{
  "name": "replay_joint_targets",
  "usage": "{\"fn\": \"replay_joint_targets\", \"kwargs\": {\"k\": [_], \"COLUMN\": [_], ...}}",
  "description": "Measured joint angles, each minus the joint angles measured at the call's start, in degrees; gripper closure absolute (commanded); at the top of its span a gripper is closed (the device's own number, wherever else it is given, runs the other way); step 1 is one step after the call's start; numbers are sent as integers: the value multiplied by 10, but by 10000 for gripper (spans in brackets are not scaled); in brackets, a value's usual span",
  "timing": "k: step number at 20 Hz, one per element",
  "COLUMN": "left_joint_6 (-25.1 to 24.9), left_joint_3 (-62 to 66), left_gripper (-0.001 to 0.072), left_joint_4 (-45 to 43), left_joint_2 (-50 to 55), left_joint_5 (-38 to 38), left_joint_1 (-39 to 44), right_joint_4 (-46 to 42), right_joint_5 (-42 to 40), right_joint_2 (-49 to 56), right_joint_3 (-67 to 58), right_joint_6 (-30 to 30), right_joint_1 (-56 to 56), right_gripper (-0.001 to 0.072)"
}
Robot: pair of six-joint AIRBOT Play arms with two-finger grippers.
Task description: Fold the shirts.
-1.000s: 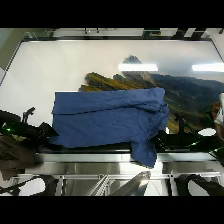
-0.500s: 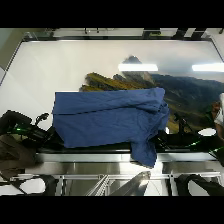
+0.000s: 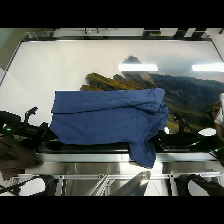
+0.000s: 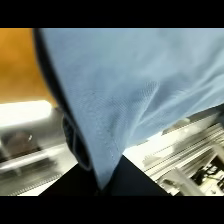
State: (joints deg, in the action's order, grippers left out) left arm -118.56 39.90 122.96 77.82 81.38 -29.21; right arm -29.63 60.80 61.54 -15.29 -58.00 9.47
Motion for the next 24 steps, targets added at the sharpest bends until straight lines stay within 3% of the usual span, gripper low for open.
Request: {"fn": "replay_joint_targets", "kwargs": {"k": [7, 11, 18, 24], "left_joint_6": [1, 11, 41, 45], "left_joint_3": [0, 11, 116, 226], "left_gripper": [686, 687, 685, 685], "left_joint_4": [25, 16, -9, 11], "left_joint_2": [-11, -12, -12, 9], "left_joint_5": [54, 65, 95, 113], "left_joint_1": [-2, -2, -2, 1], "right_joint_4": [13, 16, 61, 193], "right_joint_5": [148, 231, 202, 153], "right_joint_2": [-67, -125, -135, -53], "right_joint_3": [-2, -10, -17, -21], "right_joint_6": [7, 12, 55, 148], "right_joint_1": [17, 103, 225, 237], "right_gripper": [688, 687, 687, 686]}}
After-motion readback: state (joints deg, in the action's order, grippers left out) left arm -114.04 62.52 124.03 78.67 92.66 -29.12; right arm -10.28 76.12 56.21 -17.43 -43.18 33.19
